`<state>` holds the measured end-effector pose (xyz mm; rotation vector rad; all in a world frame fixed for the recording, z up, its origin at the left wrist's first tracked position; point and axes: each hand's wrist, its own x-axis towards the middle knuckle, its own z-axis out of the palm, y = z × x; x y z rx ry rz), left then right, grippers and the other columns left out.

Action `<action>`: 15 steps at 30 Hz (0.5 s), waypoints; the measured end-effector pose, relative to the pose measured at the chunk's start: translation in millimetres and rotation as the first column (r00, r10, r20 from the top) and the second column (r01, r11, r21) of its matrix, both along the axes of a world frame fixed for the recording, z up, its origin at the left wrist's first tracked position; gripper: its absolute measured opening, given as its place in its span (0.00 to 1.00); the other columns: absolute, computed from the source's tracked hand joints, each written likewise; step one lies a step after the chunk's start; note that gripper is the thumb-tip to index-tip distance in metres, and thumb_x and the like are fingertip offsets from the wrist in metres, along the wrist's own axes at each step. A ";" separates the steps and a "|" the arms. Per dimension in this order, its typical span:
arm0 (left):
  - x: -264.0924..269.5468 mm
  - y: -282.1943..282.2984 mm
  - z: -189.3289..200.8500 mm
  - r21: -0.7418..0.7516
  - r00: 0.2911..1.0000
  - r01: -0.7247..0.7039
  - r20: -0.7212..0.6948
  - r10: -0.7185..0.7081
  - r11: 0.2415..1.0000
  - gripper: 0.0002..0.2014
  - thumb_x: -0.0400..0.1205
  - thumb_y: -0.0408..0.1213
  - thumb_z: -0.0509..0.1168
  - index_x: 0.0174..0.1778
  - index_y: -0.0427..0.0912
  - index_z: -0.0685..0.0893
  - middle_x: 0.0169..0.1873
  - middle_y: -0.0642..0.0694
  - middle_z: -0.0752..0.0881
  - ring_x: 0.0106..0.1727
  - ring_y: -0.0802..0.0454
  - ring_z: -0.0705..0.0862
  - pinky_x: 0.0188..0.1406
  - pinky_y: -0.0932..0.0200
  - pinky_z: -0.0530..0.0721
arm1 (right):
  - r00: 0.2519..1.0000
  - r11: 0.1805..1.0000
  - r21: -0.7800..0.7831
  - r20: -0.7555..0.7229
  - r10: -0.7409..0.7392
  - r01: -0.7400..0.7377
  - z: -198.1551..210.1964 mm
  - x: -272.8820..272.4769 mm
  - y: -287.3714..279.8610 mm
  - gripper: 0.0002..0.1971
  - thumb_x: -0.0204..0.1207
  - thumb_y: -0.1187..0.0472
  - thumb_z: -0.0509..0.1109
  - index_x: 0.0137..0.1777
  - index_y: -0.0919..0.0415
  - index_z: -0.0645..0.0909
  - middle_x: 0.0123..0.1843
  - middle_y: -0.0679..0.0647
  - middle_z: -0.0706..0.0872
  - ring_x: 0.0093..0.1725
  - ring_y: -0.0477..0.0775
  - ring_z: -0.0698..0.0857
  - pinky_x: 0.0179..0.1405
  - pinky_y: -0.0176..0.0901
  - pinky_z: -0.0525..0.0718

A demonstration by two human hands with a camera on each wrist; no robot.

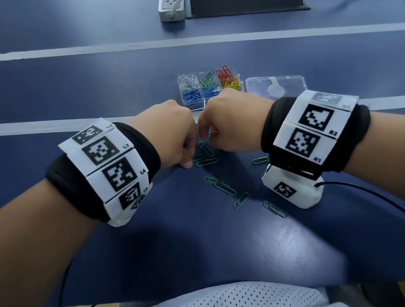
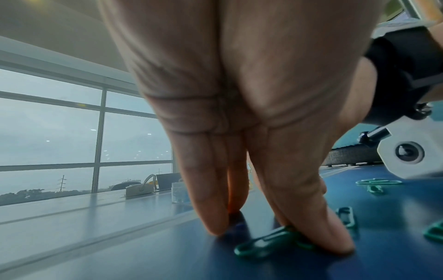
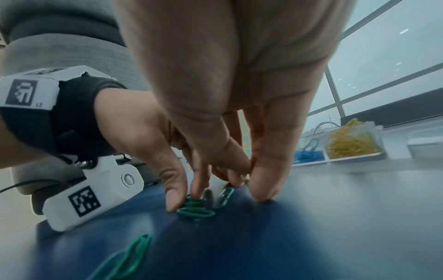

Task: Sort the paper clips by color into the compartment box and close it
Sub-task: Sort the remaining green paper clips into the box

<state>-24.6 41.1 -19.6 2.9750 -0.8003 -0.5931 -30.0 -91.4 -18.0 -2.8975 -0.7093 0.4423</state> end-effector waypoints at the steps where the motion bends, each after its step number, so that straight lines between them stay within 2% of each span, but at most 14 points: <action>1: -0.8 -0.1 -0.1 -0.006 1.000 -0.006 0.000 0.006 1.000 0.08 0.69 0.42 0.76 0.43 0.48 0.91 0.42 0.50 0.89 0.41 0.55 0.75 0.44 0.60 0.77 | 1.000 1.000 -0.001 0.002 -0.007 0.007 -0.5 -0.9 3.1 0.12 0.75 0.59 0.64 0.52 0.57 0.88 0.47 0.61 0.86 0.41 0.62 0.79 0.42 0.43 0.79; 3: -2.2 0.1 1.5 -0.003 1.000 -0.011 -0.003 0.011 1.000 0.08 0.71 0.41 0.75 0.45 0.50 0.91 0.43 0.50 0.89 0.41 0.55 0.75 0.43 0.62 0.76 | 1.000 1.000 -0.006 0.010 -0.004 0.004 0.8 -3.3 8.6 0.13 0.75 0.55 0.65 0.52 0.61 0.87 0.40 0.59 0.80 0.38 0.59 0.75 0.38 0.41 0.73; 5: -3.3 -0.4 3.3 0.006 1.000 -0.006 -0.012 0.006 1.000 0.08 0.72 0.41 0.74 0.46 0.51 0.90 0.35 0.55 0.85 0.34 0.58 0.72 0.34 0.65 0.73 | 1.000 1.000 -0.019 0.026 0.014 -0.013 2.3 -4.8 12.2 0.14 0.75 0.54 0.67 0.53 0.63 0.84 0.38 0.56 0.74 0.39 0.57 0.72 0.39 0.42 0.71; 6: -3.9 -0.7 4.5 0.006 1.000 -0.001 -0.015 0.001 1.000 0.07 0.72 0.41 0.73 0.45 0.51 0.90 0.29 0.59 0.81 0.30 0.60 0.71 0.28 0.70 0.70 | 0.999 0.999 -0.028 0.035 0.023 -0.022 2.7 -4.9 13.3 0.14 0.76 0.54 0.67 0.53 0.64 0.84 0.39 0.56 0.73 0.40 0.56 0.72 0.39 0.42 0.70; 7: -4.6 -0.8 5.3 0.004 1.000 0.007 -0.015 -0.007 1.000 0.07 0.72 0.41 0.73 0.45 0.51 0.91 0.25 0.62 0.76 0.28 0.63 0.69 0.25 0.76 0.65 | 0.999 0.999 -0.034 0.042 0.027 -0.026 2.7 -4.6 14.2 0.13 0.76 0.55 0.67 0.53 0.64 0.83 0.39 0.56 0.73 0.40 0.56 0.72 0.39 0.42 0.71; 8: -5.6 -0.5 6.1 0.001 1.000 0.018 -0.012 -0.018 1.000 0.07 0.72 0.41 0.73 0.45 0.51 0.91 0.24 0.63 0.74 0.28 0.64 0.69 0.24 0.78 0.65 | 0.999 0.999 -0.037 0.046 0.026 -0.024 2.8 -4.5 14.5 0.13 0.76 0.56 0.66 0.53 0.64 0.83 0.40 0.56 0.73 0.40 0.56 0.72 0.40 0.42 0.71; 9: -6.0 0.4 5.9 -0.005 1.000 0.026 -0.011 -0.026 1.000 0.07 0.72 0.41 0.72 0.44 0.51 0.91 0.25 0.62 0.76 0.28 0.62 0.70 0.24 0.76 0.66 | 0.999 0.999 -0.040 0.047 0.022 -0.020 2.5 -4.1 14.8 0.12 0.76 0.57 0.66 0.53 0.64 0.83 0.40 0.56 0.73 0.40 0.56 0.72 0.40 0.43 0.71; 10: -6.3 1.0 5.6 -0.015 1.000 0.027 -0.010 -0.027 1.000 0.07 0.72 0.41 0.72 0.44 0.50 0.91 0.28 0.60 0.81 0.30 0.60 0.72 0.27 0.71 0.70 | 0.999 0.999 -0.043 0.047 0.017 -0.015 2.4 -4.2 14.6 0.12 0.76 0.57 0.65 0.53 0.64 0.83 0.40 0.57 0.74 0.40 0.57 0.73 0.40 0.43 0.71; 12: -6.6 1.9 4.6 -0.034 1.000 0.017 -0.003 -0.017 0.999 0.08 0.72 0.39 0.70 0.44 0.49 0.92 0.35 0.56 0.87 0.36 0.57 0.74 0.37 0.65 0.72 | 0.999 0.999 -0.038 0.033 0.008 -0.007 2.3 -4.3 13.7 0.12 0.76 0.57 0.65 0.54 0.63 0.83 0.42 0.59 0.79 0.42 0.61 0.77 0.40 0.43 0.73; 15: -6.0 3.3 4.1 -0.053 1.000 0.000 0.009 0.000 0.999 0.06 0.72 0.37 0.69 0.41 0.47 0.91 0.26 0.61 0.78 0.35 0.56 0.74 0.40 0.65 0.72 | 1.000 0.999 -0.039 0.017 0.010 -0.010 2.8 -3.5 9.8 0.13 0.74 0.58 0.66 0.56 0.60 0.83 0.49 0.59 0.85 0.45 0.60 0.78 0.42 0.42 0.75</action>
